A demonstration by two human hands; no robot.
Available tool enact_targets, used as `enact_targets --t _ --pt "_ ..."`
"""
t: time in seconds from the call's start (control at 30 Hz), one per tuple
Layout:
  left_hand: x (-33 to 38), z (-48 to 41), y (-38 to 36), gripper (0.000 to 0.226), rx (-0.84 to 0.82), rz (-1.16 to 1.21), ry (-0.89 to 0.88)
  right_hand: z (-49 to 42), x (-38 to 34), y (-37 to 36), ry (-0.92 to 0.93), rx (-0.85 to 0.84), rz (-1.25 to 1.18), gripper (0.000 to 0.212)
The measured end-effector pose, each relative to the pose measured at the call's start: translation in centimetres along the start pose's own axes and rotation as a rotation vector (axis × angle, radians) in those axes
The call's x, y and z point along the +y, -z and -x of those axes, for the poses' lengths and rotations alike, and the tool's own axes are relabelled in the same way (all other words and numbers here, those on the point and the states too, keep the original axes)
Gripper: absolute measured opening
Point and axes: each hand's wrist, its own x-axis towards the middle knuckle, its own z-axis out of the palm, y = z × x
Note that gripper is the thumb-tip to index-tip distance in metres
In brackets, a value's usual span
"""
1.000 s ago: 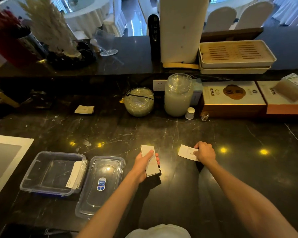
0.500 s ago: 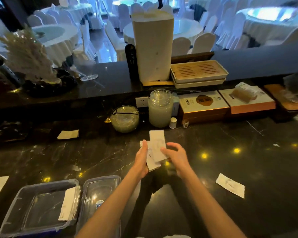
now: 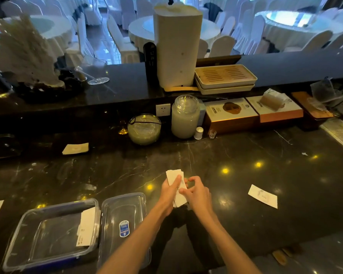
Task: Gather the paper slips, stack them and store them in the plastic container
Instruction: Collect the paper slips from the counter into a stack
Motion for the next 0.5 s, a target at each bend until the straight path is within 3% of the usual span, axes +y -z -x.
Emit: enact_targets --t 0.2,0.33,0.5 --pt "-1.4 0.8 -0.4 0.035 -0.015 0.089 0.020 1.2 1.7 0.1 0.006 0.069 0.358 0.069" --pt "-0.8 0.8 -2.1 0.036 -0.023 0.189 0.041 1.4 3.4 1.4 0.007 0.058 0.290 0.073" --pt "0.0 0.7 -5.8 0.028 -0.028 0.269 0.012 1.0 5.1 3.8 0.117 0.055 0.195 0.062"
